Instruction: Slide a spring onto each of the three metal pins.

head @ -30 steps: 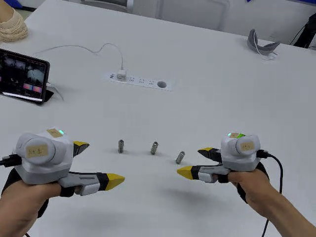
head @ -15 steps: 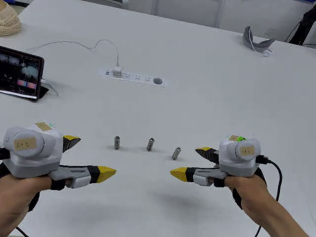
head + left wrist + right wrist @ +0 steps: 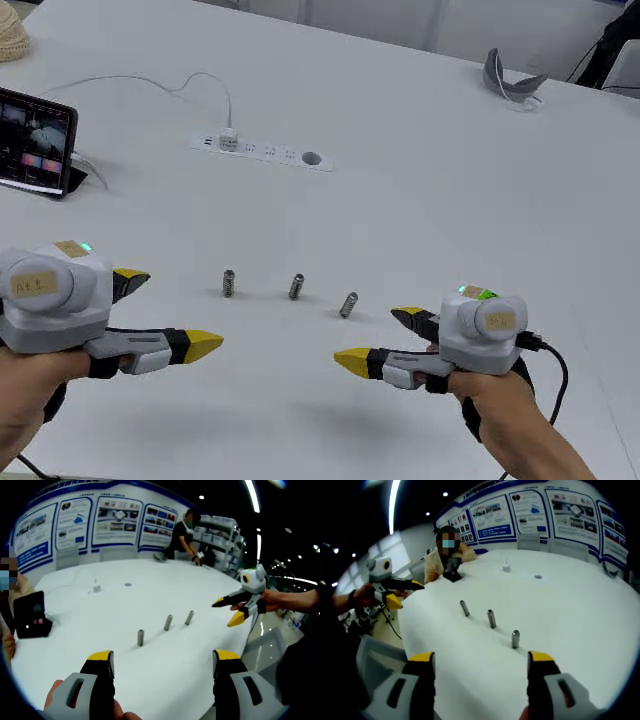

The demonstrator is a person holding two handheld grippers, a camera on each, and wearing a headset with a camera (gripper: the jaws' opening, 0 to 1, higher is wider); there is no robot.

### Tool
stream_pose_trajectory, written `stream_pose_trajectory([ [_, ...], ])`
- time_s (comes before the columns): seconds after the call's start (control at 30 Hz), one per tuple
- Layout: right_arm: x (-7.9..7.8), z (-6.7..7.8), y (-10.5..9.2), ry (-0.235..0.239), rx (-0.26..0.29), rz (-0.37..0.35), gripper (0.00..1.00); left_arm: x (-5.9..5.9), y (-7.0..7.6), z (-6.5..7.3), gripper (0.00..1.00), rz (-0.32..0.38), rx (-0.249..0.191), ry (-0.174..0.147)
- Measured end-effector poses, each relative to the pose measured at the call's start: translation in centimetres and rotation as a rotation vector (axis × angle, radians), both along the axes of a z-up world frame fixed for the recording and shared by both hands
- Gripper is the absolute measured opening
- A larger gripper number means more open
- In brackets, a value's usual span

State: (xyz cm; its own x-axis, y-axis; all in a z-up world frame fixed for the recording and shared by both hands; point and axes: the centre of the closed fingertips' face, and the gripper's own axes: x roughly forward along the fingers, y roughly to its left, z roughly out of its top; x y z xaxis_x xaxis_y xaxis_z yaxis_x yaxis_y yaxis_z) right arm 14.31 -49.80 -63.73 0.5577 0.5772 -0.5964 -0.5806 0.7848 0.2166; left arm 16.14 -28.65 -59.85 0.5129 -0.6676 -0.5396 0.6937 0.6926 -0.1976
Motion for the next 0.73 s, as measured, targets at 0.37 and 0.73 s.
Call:
stream_pose_trajectory([
  [0.37,-0.36,0.15,-0.31,0.0,0.021,-0.032,0.78,0.11,-0.32,0.31,0.77,-0.017,-0.021,0.003],
  [0.73,-0.29,0.18,-0.16,-0.001,0.023,-0.021,0.79,0.06,0.0,0.26,0.79,-0.02,-0.009,0.001],
])
